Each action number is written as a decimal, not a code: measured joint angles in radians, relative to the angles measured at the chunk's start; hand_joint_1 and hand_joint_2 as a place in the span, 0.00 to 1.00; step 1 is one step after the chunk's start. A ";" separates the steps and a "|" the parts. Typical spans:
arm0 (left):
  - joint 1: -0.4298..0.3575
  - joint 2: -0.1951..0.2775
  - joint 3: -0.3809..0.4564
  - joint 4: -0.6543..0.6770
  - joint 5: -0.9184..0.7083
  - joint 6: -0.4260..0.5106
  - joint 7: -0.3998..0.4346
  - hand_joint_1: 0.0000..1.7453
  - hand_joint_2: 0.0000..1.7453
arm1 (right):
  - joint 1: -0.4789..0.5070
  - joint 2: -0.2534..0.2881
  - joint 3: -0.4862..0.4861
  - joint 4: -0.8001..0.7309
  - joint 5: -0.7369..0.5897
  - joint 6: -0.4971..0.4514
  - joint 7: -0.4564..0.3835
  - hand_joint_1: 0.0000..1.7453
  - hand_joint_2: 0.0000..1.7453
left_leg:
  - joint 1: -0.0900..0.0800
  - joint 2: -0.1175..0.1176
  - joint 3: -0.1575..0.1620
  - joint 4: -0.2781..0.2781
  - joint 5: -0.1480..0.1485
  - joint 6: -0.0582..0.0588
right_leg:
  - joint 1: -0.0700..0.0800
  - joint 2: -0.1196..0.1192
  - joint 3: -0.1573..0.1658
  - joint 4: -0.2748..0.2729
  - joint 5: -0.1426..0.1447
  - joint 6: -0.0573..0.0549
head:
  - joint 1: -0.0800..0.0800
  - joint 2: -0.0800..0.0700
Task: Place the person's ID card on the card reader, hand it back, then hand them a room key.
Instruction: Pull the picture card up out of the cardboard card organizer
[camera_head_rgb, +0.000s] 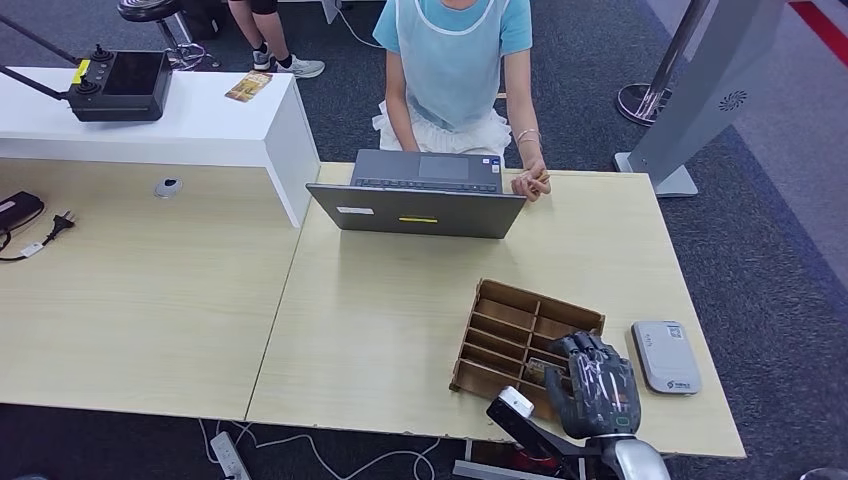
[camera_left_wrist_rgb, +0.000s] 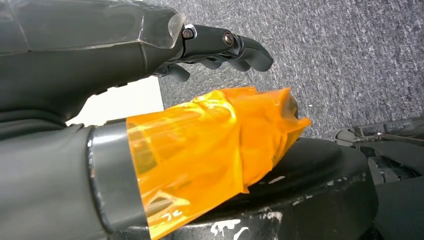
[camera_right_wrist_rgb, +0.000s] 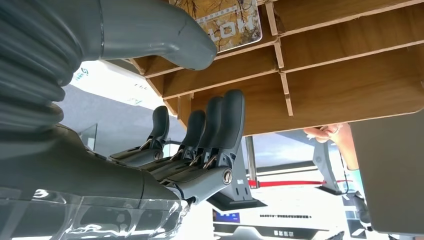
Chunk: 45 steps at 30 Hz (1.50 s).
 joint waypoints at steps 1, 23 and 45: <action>0.000 0.000 0.000 0.000 0.000 0.000 0.000 0.00 0.00 | 0.000 0.000 0.000 -0.001 0.001 0.000 0.000 0.58 1.00 | 0.000 0.000 0.000 0.000 0.000 0.000 | 0.000 0.000 0.000 0.000 0.000 0.000 | 0.000 0.000; 0.000 0.001 0.000 0.000 -0.016 0.003 -0.002 0.00 0.00 | -0.014 0.000 -0.002 0.058 -0.023 0.005 -0.006 0.60 1.00 | 0.000 0.000 0.000 0.000 0.000 0.000 | 0.000 0.000 0.000 0.000 0.000 0.000 | 0.000 0.000; 0.000 0.001 0.000 0.000 -0.018 0.003 -0.002 0.00 0.00 | -0.015 0.000 -0.016 0.074 0.006 0.024 0.011 0.74 1.00 | 0.000 0.000 0.001 0.000 0.000 0.000 | 0.000 0.000 0.001 0.000 0.000 0.000 | 0.000 0.000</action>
